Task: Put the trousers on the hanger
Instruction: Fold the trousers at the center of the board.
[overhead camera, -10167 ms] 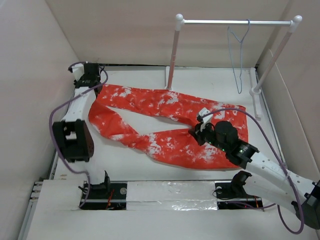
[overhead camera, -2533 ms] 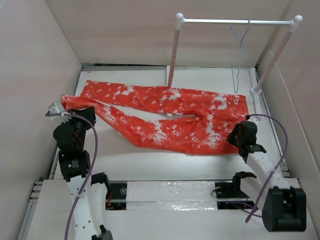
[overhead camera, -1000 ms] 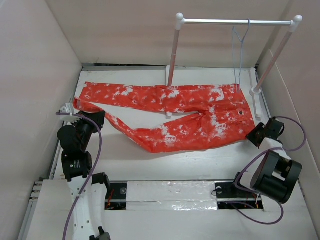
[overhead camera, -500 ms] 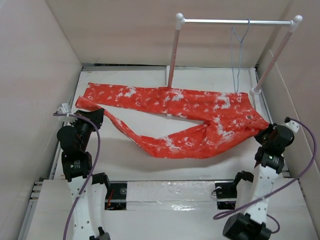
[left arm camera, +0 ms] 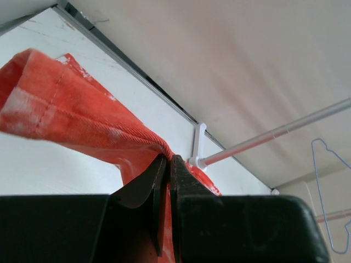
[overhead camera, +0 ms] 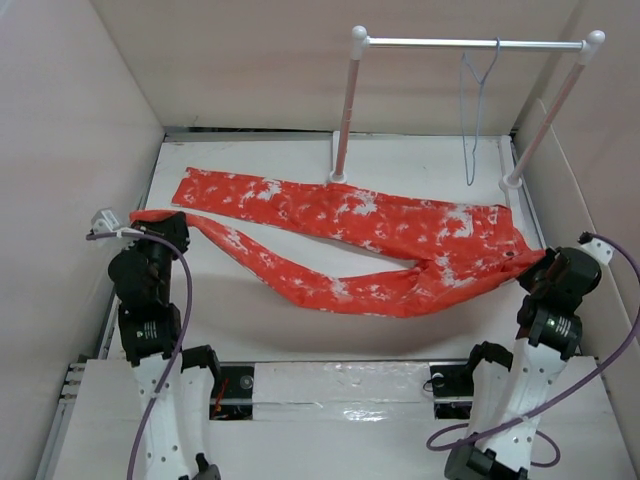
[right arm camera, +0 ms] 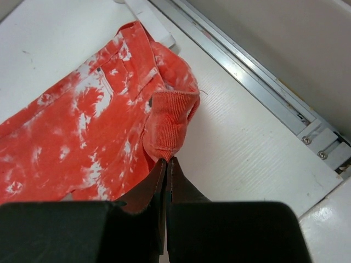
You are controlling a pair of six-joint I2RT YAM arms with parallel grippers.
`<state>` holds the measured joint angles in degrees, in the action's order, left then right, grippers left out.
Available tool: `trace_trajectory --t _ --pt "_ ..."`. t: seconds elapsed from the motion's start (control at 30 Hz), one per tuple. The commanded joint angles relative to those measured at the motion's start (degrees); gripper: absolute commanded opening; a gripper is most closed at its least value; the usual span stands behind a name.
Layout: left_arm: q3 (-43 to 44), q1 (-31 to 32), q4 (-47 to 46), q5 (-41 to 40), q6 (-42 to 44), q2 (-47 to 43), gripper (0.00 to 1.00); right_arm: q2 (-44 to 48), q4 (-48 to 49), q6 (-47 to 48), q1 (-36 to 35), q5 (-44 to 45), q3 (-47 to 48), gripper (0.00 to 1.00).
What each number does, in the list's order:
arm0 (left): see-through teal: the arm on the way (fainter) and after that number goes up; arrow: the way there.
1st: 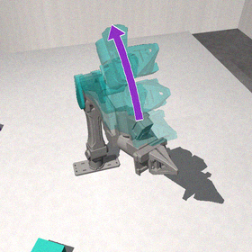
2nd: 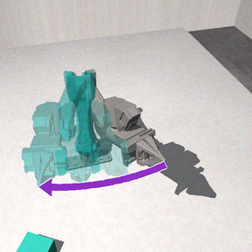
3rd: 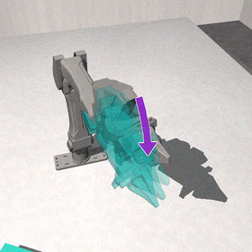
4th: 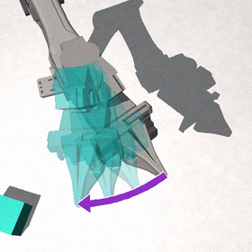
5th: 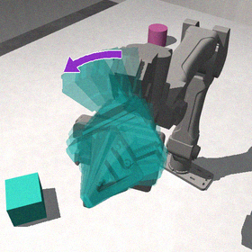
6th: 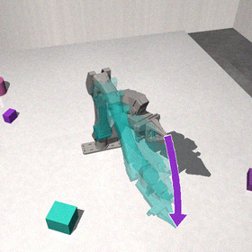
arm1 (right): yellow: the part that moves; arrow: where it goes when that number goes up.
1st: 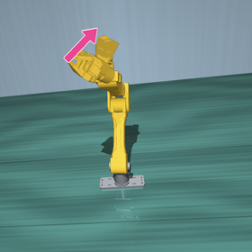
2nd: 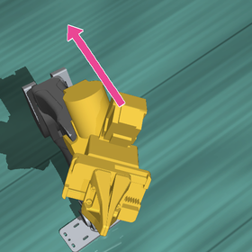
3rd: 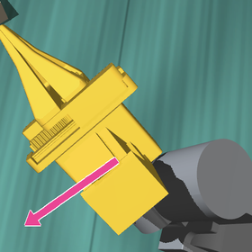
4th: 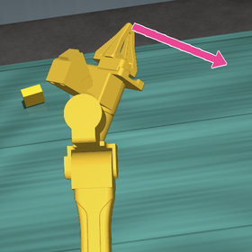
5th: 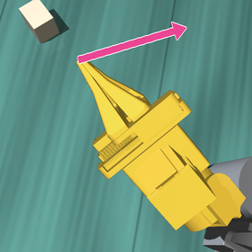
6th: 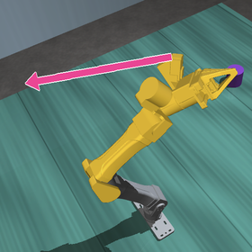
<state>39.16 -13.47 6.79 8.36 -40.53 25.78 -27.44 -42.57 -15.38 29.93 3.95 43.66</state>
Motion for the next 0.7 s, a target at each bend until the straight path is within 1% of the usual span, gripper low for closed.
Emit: trace_trajectory --t 0.0,0.03,0.07,0.1,0.13,0.17,0.2,0.27,0.3,0.33,0.4,0.43,0.57,0.6,0.67 --pt "1.5 0.2 -3.5 0.0 -0.2 6.4 0.00 -4.8 9.3 1.7 -0.1 -1.1 -1.5 0.00" --pt "1.4 0.2 -4.5 1.5 -1.3 8.7 0.00 -7.0 13.0 0.8 -0.1 -1.7 -2.0 0.00" --pt "1.4 0.2 -5.2 2.9 -2.4 14.1 0.00 -9.4 14.2 -0.4 -0.1 -2.0 -1.5 0.00" --pt "1.4 -1.1 -5.8 4.8 -3.7 16.9 0.00 -14.7 15.1 -0.9 -0.1 -2.2 -0.4 0.00" --pt "1.4 -1.7 -6.4 4.6 -5.9 19.4 0.00 -17.1 15.8 -1.3 -0.1 -2.4 2.5 0.00" --pt "1.7 -1.7 -6.4 3.9 -6.9 23.7 0.00 -19.3 16.3 -1.9 -0.7 -2.2 4.0 0.00" --pt "2.5 -2.4 -6.4 0.9 -8.1 27.4 0.00 -22.5 17.2 -2.4 -1.4 -1.7 6.7 0.00" --pt "4.2 -2.4 -4.5 -3.9 -8.0 30.8 0.00 -24.9 18.8 -3.5 -2.1 -0.3 8.4 0.00" --pt "5.7 -2.4 -3.5 -7.7 -8.1 32.4 0.00 -26.0 20.1 -4.1 -2.9 0.1 8.9 0.00" --pt "6.5 -2.4 -3.0 -10.4 -7.8 33.8 0.00 -28.0 22.6 -4.8 -2.9 0.2 9.2 0.00" --pt "9.5 -2.4 -1.8 -14.1 -7.5 38.5 0.00 -30.5 23.8 -6.2 -3.4 0.3 10.5 0.00" --pt "10.6 -2.4 -1.2 -14.8 -7.3 41.5 0.00 -31.9 24.5 -6.3 -4.8 0.5 11.0 0.00" --pt "17.0 -2.4 1.5 -20.2 -5.1 48.5 0.00 -39.3 25.4 -7.0 -5.6 1.9 12.9 0.00" --pt "20.1 -2.4 2.3 -22.8 -3.7 49.8 0.00 -40.3 25.6 -7.3 -5.6 1.9 13.2 0.00" --pt "22.6 -2.4 3.4 -24.0 -3.1 53.6 0.00 -41.7 27.9 -8.0 -5.6 1.9 12.7 0.00"
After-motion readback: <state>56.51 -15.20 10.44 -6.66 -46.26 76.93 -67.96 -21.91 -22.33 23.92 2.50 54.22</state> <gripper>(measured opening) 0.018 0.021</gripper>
